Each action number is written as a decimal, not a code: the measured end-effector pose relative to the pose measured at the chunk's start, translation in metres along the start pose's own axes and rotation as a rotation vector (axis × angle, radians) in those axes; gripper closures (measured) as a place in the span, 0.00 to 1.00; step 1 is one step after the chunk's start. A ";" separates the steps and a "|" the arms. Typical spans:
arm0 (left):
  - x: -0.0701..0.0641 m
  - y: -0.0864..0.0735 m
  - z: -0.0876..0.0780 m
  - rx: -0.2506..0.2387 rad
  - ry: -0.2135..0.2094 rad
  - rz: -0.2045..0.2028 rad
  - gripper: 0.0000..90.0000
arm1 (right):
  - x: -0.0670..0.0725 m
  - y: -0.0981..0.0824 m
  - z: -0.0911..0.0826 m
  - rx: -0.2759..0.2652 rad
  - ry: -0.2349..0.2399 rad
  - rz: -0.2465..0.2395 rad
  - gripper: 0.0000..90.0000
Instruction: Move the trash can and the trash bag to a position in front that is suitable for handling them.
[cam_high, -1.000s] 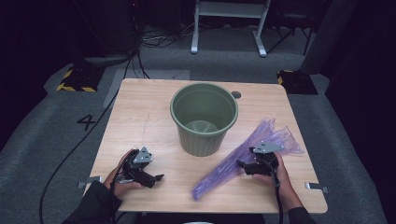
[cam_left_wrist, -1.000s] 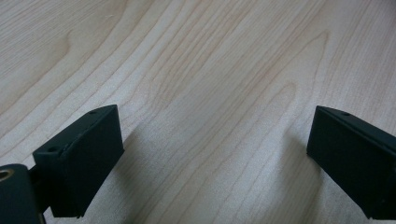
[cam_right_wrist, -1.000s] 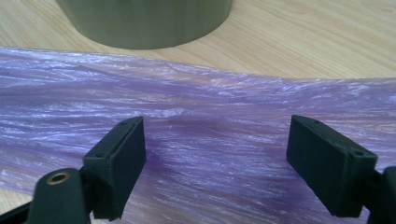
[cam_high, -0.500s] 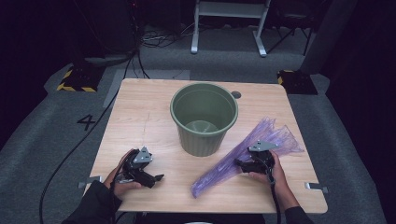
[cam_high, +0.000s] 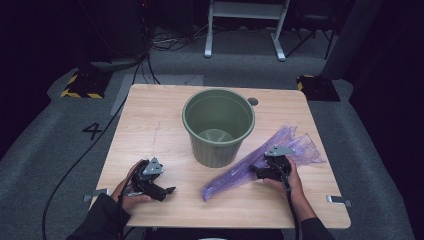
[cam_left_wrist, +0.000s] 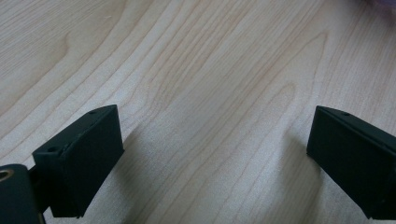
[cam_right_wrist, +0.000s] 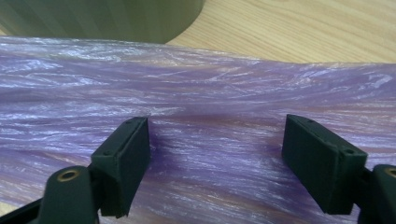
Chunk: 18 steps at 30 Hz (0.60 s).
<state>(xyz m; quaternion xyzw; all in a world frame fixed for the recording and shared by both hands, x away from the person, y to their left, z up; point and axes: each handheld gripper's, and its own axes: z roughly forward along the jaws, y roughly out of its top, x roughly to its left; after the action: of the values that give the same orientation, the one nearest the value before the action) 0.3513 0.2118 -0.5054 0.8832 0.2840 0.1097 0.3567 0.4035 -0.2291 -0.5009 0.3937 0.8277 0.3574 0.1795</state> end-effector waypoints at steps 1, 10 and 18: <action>0.000 0.000 0.000 0.000 0.001 0.001 0.04 | 0.000 0.001 0.001 -0.001 -0.001 0.002 0.27; 0.000 0.000 0.000 0.000 0.001 0.001 0.04 | 0.004 0.004 -0.003 -0.020 0.037 -0.015 0.23; 0.000 0.000 0.000 0.000 0.001 0.001 0.04 | 0.002 0.008 -0.021 -0.117 0.083 -0.049 0.18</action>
<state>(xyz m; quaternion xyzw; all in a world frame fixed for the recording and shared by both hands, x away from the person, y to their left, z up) 0.3513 0.2118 -0.5054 0.8833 0.2838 0.1102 0.3566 0.3937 -0.2337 -0.4809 0.3470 0.8216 0.4167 0.1762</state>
